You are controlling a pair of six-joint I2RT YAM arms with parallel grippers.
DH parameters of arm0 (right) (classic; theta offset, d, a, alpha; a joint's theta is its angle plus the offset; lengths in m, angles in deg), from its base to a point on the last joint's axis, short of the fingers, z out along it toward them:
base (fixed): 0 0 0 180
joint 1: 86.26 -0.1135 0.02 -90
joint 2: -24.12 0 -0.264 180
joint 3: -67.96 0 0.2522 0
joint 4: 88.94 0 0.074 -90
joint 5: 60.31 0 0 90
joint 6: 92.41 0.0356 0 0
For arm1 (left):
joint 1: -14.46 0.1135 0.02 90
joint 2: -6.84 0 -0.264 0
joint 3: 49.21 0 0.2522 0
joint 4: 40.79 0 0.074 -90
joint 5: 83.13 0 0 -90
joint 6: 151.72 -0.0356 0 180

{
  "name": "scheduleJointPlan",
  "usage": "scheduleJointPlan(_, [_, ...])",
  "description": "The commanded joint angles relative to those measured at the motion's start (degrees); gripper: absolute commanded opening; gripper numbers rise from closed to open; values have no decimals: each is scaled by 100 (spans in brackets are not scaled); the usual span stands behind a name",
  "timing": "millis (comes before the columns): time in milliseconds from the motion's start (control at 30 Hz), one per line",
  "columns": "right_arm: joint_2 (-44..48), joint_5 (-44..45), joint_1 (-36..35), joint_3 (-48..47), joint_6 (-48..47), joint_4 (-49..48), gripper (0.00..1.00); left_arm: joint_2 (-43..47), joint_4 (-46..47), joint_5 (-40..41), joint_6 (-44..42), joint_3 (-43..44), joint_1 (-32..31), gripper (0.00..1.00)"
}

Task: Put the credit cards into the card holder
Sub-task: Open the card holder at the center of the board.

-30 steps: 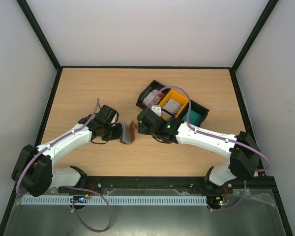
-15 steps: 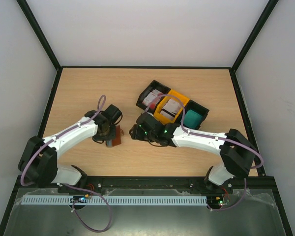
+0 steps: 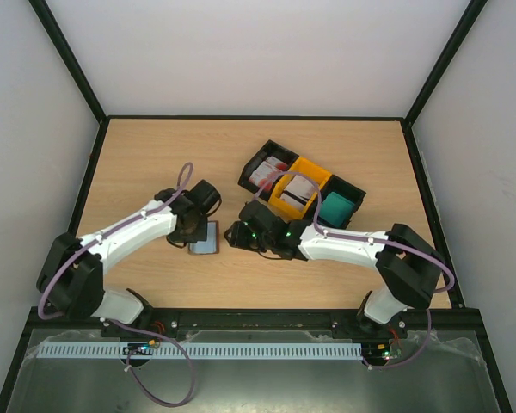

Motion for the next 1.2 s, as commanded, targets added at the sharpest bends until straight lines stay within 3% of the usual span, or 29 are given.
scheduleJointPlan(0, [-130,-6,5,77,-20,-109,39,524,477,-879,-9,-95,-12,2])
scheduleJointPlan(167, [-335,-16,0,-105,-227,-29,20,725,1045,-1725,137,-383,-4,2])
scheduleJointPlan(300, [-600,-192,-12,-248,-297,-143,4,757,1308,-1895,219,-599,-3,2])
scheduleJointPlan(467, [-949,-11,-9,-386,-183,21,2,789,1470,-2019,176,-700,-4,2])
scheduleJointPlan(633, [-1319,530,-6,-760,-18,596,11,890,1869,-2497,70,-1010,76,2])
scheduleJointPlan(800, [-1357,1177,26,-1058,-72,1553,23,1110,2771,-3473,161,-1510,184,2])
scheduleJointPlan(1033, [-1201,674,130,-810,-780,1735,36,1143,4057,-4614,344,-1885,391,2])
scheduleJointPlan(1167, [-1123,698,118,-812,-1024,1963,52,1012,4469,-4907,401,-2115,639,2])
